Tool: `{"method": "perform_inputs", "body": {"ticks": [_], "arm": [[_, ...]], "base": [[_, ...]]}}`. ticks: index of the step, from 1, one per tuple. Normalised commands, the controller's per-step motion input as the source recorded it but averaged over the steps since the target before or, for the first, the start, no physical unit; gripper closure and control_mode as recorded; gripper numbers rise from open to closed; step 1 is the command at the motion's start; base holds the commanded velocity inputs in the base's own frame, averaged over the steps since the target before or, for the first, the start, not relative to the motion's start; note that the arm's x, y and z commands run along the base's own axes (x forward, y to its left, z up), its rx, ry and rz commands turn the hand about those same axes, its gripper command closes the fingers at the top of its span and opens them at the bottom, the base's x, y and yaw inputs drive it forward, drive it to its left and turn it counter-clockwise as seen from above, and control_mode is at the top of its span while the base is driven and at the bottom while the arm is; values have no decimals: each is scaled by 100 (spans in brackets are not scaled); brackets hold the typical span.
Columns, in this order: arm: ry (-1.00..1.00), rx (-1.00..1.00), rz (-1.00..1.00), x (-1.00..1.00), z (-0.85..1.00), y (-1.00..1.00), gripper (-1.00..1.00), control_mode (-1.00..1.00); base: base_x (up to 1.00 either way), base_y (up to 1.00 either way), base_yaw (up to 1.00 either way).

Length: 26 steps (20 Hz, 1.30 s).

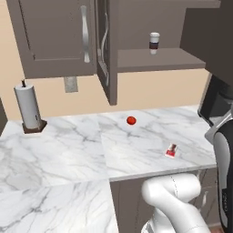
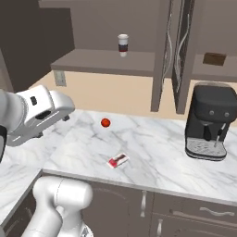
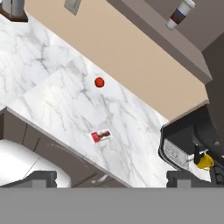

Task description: Pick the honey bottle and bar from the counter and place them in the cabinets closest to them.

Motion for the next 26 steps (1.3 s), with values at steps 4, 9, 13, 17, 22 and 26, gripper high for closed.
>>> {"method": "perform_inputs", "body": {"ticks": [4, 9, 13, 17, 22, 26], "arm": [[0, 0, 0, 0, 0, 0, -100, 100], [0, 0, 0, 0, 0, 0, -100, 100], [0, 0, 0, 0, 0, 0, -100, 100], [1, 0, 0, 0, -1, 0, -100, -100], [1, 1, -1, 0, -17, -1, -100, -100], [0, 3, -3, 0, -18, -3, -100, -100]], "base": [[49, 0, 0], [55, 0, 0], [28, 1, 0], [0, 0, 0], [0, 0, 0], [0, 0, 0]]}}
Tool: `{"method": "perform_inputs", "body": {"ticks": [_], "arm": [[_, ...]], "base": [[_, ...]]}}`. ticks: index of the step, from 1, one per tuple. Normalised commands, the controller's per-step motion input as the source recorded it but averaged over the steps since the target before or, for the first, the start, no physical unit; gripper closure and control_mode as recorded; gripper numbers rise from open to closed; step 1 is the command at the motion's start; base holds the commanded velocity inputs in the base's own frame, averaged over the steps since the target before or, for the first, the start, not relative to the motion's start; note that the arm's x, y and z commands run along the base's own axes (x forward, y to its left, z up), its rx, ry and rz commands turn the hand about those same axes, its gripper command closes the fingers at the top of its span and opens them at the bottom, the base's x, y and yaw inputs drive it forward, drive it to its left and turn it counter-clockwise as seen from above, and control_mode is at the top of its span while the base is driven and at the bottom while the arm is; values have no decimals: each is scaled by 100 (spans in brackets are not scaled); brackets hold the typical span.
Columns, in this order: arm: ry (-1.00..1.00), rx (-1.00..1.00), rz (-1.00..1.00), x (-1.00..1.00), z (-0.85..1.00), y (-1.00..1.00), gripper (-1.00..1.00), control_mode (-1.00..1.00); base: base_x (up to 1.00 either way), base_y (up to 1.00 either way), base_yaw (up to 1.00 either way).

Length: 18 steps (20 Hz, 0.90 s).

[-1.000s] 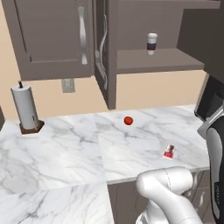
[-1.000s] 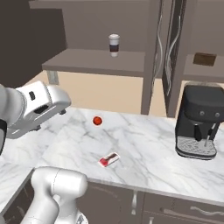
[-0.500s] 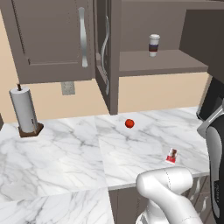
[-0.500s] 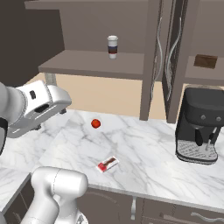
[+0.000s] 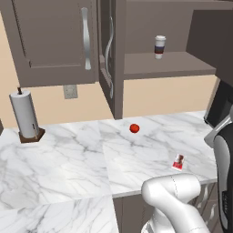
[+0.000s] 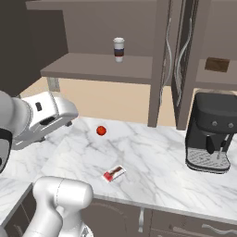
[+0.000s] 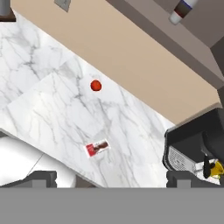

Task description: Pick the honey bottle and bar from the counter and place them in the cabinets closest to them.

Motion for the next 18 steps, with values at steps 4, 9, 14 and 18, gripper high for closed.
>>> {"method": "perform_inputs", "body": {"ticks": [4, 9, 14, 18], "arm": [[0, 3, -4, 0, -17, -1, -100, -100], [0, 4, -6, 0, -14, 0, -100, -100], [0, 9, -9, 0, -11, -1, -100, -100], [1, 7, -12, 3, -14, 0, -100, -100]], "base": [[0, 0, 0], [0, 0, 0], [0, 0, 0], [0, 0, 0]]}}
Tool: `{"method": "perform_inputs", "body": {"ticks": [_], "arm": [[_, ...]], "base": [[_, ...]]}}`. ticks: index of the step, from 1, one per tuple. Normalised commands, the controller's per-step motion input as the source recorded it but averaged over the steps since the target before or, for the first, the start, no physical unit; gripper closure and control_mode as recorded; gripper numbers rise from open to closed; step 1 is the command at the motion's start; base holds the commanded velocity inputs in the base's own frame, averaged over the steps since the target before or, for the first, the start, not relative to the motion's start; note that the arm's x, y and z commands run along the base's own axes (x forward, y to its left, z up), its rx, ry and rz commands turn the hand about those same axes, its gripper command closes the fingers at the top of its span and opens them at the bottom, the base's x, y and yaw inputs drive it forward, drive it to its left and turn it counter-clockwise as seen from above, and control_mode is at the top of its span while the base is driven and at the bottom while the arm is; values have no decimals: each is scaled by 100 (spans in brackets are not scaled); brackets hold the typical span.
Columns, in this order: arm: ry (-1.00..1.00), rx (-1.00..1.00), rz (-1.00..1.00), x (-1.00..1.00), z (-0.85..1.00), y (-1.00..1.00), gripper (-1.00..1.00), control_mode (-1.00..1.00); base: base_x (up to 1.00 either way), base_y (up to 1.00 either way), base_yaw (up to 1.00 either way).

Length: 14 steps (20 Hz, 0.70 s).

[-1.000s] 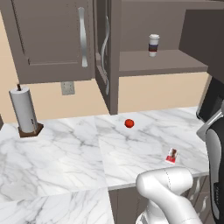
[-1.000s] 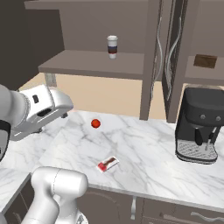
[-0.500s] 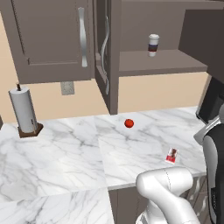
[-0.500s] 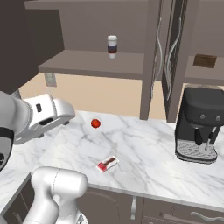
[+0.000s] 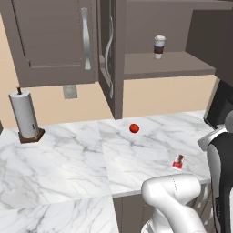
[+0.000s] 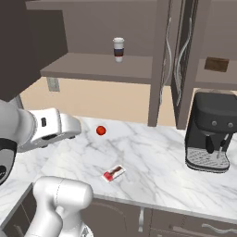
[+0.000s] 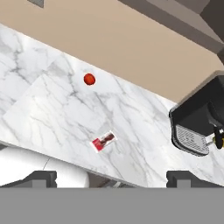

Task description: Pick the honey bottle and bar from the counter and place them in the cabinets closest to them.

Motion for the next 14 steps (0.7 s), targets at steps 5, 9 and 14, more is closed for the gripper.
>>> {"method": "perform_inputs", "body": {"ticks": [5, 9, 14], "arm": [[7, 4, -15, 32, -13, -3, -100, -100], [13, 12, -5, 23, -2, -29, -100, -100], [14, 14, -8, 24, -4, -19, -100, -100]], "base": [[0, 0, 0], [0, 0, 0], [0, 0, 0]]}}
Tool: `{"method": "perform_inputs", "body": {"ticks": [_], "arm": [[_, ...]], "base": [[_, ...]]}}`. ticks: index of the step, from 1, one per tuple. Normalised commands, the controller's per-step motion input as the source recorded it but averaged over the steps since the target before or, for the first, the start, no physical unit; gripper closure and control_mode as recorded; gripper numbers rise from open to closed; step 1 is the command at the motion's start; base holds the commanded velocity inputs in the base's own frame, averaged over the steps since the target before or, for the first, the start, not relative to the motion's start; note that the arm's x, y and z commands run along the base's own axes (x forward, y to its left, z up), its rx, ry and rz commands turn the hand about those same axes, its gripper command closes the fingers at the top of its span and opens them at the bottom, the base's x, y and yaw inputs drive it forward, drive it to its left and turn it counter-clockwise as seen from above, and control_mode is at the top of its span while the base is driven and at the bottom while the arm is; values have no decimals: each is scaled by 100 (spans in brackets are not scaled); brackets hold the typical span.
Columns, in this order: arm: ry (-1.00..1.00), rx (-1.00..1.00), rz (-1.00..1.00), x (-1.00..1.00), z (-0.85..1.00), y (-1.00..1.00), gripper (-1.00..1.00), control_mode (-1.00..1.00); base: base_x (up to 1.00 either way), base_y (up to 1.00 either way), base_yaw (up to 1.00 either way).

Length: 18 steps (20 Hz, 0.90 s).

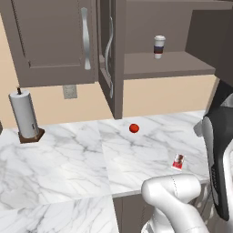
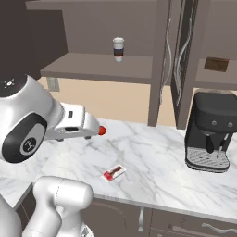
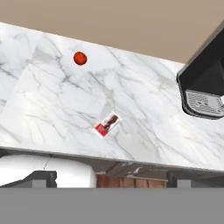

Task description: Pick the honey bottle and bar from the counter and place them in the cabinets closest to them.

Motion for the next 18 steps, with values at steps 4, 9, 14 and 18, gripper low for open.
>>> {"method": "perform_inputs", "body": {"ticks": [4, 9, 14, 18], "arm": [[10, 8, -8, 25, -6, -3, -100, -100], [1, 0, 0, 0, 0, 0, -100, -100], [0, 3, -8, 0, -15, 0, -100, -100], [0, 8, -15, 0, -30, -1, -100, -100]], "base": [[0, 0, 0], [0, 0, 0], [0, 0, 0], [0, 0, 0]]}}
